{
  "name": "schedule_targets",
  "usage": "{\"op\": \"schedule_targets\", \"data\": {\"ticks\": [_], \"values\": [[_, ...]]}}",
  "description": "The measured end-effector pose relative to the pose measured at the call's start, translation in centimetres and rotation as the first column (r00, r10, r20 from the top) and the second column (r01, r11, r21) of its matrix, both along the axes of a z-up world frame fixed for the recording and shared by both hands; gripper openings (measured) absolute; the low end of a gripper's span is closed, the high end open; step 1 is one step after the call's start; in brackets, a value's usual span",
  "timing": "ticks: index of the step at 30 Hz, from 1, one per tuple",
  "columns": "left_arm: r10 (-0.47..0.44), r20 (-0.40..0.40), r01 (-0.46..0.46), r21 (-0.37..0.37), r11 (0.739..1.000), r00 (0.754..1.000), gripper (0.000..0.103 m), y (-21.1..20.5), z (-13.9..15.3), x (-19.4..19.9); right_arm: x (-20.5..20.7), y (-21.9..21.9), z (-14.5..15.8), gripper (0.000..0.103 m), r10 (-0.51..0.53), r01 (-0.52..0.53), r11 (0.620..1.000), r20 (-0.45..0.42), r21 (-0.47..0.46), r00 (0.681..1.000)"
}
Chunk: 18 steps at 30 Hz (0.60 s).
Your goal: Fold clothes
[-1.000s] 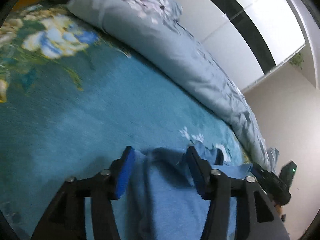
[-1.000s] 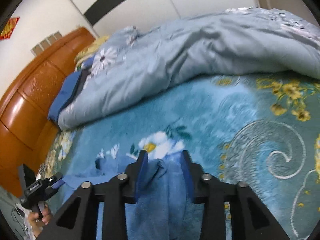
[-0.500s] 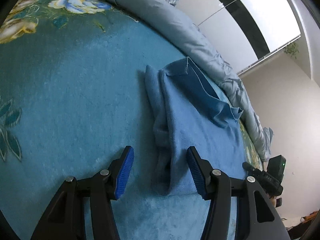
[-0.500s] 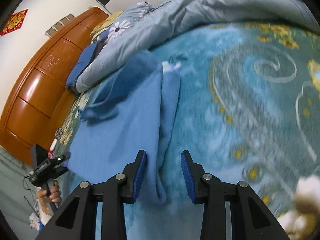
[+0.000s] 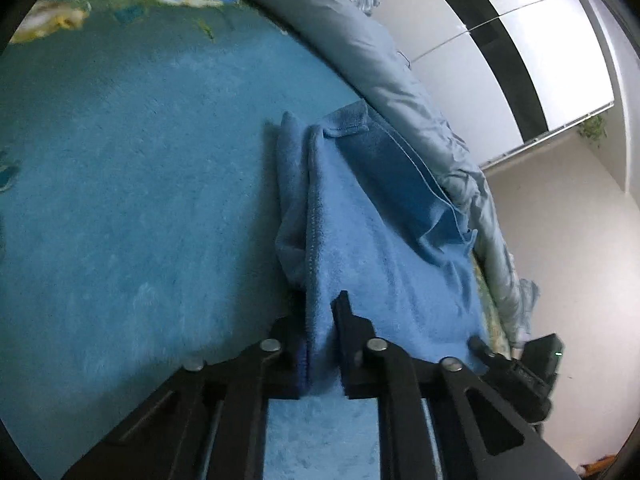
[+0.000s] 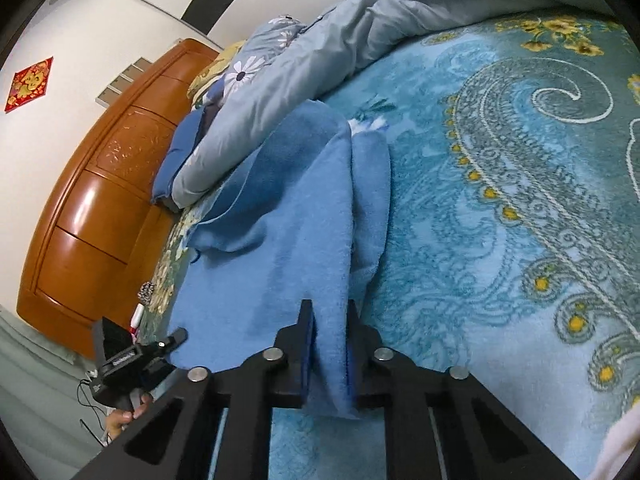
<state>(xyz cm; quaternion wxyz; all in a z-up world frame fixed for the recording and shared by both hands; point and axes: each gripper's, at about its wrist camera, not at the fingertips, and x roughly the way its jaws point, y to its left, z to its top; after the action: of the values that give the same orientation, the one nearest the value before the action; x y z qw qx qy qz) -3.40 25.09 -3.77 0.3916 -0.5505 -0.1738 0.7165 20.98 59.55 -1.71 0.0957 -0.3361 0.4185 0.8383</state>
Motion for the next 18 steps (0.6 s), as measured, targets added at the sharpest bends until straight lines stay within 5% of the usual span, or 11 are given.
{"op": "schedule_targets", "data": {"ticks": [8, 18], "values": [[-0.048, -0.049, 0.048, 0.008, 0.999, 0.998, 0.006, -5.0, 2.5, 6.0, 5.3, -3.9, 3.4, 0.010, 0.059, -0.059, 0.997, -0.019, 0.041, 0.998], [-0.023, -0.043, 0.021, -0.039, 0.999, 0.999, 0.006, -9.6, 1.4, 9.6, 12.8, -6.8, 1.0, 0.009, 0.030, -0.030, 0.999, -0.008, -0.024, 1.000]]}}
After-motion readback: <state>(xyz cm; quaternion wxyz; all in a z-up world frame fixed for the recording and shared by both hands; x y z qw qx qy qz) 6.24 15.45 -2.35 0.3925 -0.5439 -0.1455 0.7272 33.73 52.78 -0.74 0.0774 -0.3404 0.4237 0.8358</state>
